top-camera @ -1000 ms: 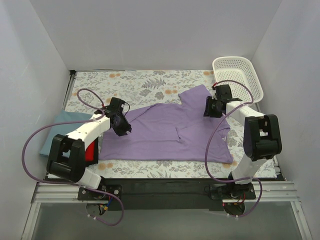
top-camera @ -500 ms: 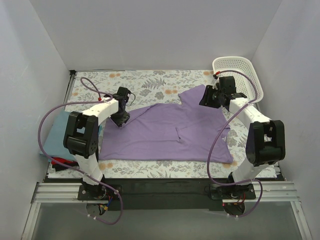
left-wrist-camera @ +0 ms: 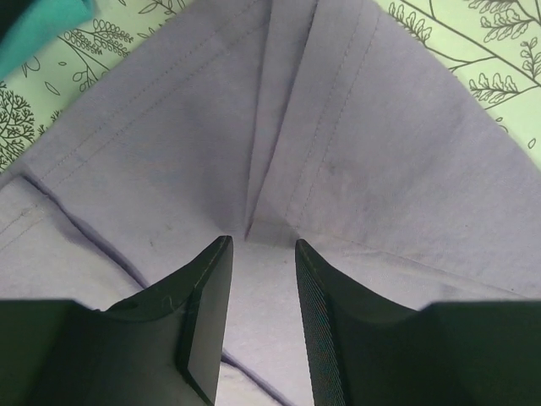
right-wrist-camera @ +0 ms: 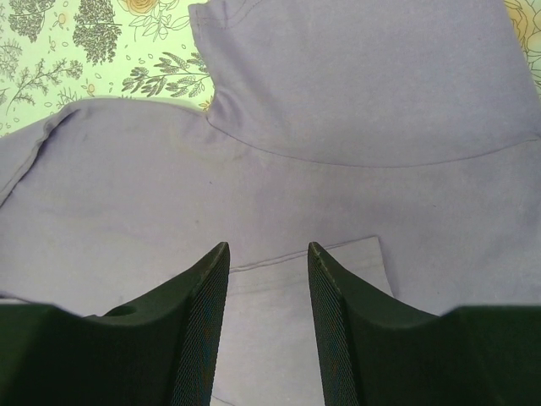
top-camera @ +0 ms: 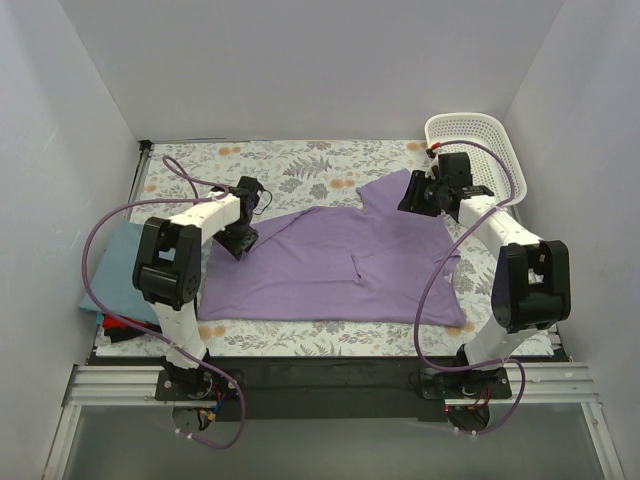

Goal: Fold and stack the t-shirts
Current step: Fold the tshirt

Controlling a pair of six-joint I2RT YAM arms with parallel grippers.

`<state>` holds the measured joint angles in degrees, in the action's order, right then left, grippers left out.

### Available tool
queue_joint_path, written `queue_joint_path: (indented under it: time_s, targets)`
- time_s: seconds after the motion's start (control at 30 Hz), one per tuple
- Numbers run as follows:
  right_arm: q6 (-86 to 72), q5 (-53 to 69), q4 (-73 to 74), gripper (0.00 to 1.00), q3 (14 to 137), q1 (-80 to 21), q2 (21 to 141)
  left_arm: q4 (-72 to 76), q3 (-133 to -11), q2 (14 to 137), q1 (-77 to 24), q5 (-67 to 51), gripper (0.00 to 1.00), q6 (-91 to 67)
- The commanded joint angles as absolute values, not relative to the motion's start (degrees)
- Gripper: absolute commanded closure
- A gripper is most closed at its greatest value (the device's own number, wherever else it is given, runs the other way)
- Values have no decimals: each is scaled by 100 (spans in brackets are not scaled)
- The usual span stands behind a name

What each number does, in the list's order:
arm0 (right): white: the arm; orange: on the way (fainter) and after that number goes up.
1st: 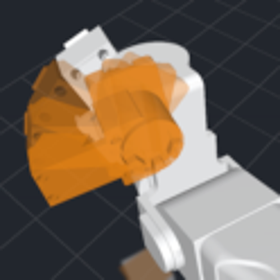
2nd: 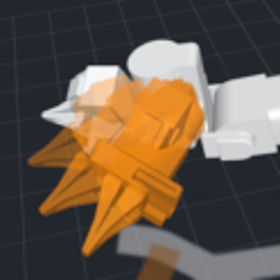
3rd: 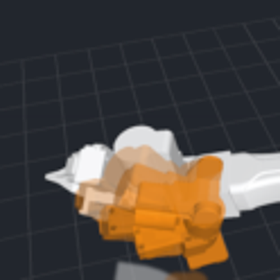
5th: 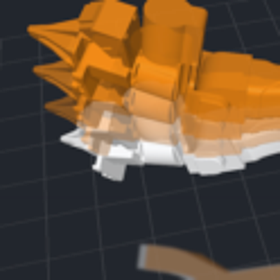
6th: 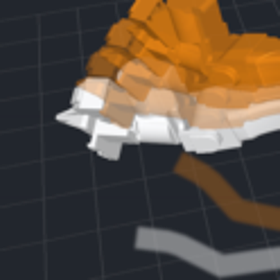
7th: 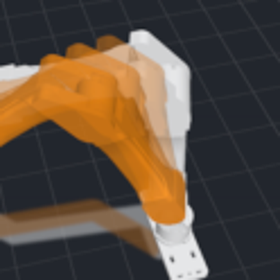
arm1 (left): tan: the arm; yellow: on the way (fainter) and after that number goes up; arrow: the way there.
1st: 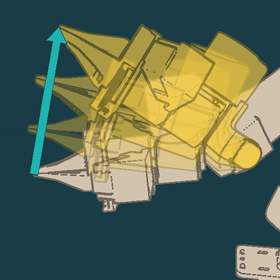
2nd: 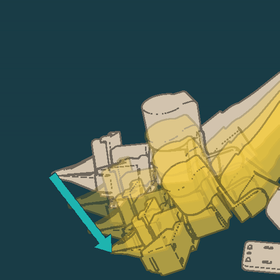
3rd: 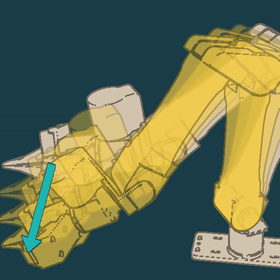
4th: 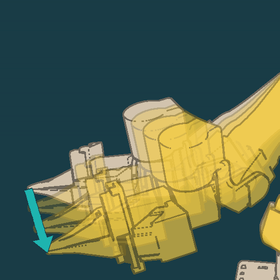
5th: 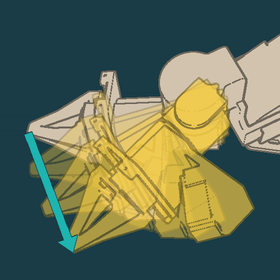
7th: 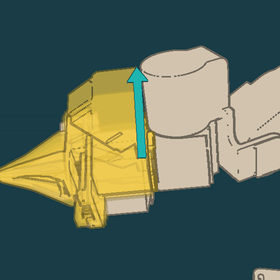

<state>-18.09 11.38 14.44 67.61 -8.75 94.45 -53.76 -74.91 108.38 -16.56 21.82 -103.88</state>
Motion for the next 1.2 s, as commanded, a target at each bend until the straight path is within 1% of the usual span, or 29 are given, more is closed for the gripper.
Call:
queue_joint_path:
  time_s: [0.0,0.3,0.63,0.73,0.9,1.03,1.17]
  targets:
    - [-1863,1239,1310,51,6759,-896,9281,-5476,-7717,10846,-1608,2452,65,-10564]
    - [-1846,1239,1301,51,6741,-888,9281,-5291,-7805,11039,-1512,2364,66,-10477]
    - [-1863,1222,1301,51,6767,-888,9272,-5194,-7963,11030,-1389,2232,73,-10283]
    - [-1855,1213,1292,52,6803,-888,9334,-5151,-8016,10960,-1362,2250,78,-10230]
    - [-1828,1064,1292,52,6969,-888,9544,-5115,-8103,10969,-1292,2224,100,-10134]
    - [-1714,818,1292,52,7277,-888,9913,-5098,-8209,10934,-1231,2215,100,-10081]
    - [-1538,554,1257,52,7768,-879,10554,-5063,-8288,10864,-1125,2119,100,-10046]
